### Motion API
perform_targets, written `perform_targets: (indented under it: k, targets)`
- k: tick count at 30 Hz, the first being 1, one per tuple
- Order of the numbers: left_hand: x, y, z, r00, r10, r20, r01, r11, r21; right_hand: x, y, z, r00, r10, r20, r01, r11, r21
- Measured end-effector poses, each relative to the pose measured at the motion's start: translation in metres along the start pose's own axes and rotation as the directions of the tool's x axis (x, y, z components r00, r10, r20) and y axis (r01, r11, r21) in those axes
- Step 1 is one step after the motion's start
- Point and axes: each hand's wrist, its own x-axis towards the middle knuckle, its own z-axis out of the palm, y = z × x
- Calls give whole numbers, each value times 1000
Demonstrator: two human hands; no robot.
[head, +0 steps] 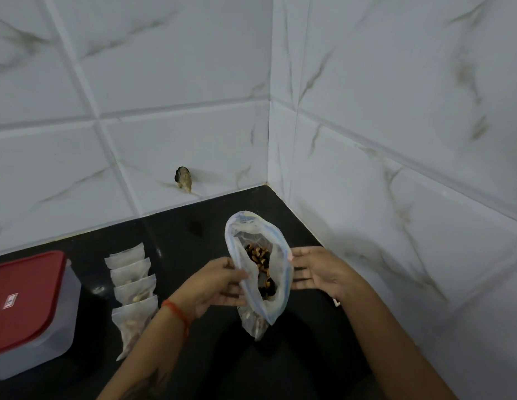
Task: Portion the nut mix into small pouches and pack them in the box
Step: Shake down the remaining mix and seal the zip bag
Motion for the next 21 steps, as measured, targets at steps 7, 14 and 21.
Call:
perform_targets:
  k: [7,14,21]
  targets:
    - [3,-10,15,774,479,-415,-211,812,544,-4,11,17,834,-382,-399,171,865,-471]
    - [-8,-15,11,993,57,-104,-53,998,41,-12,16,16,991,33,-126,-29,999,36]
    - [-11,-23,19,959,141,-246,-153,988,-29,-23,18,29,974,-87,-208,87,996,-11]
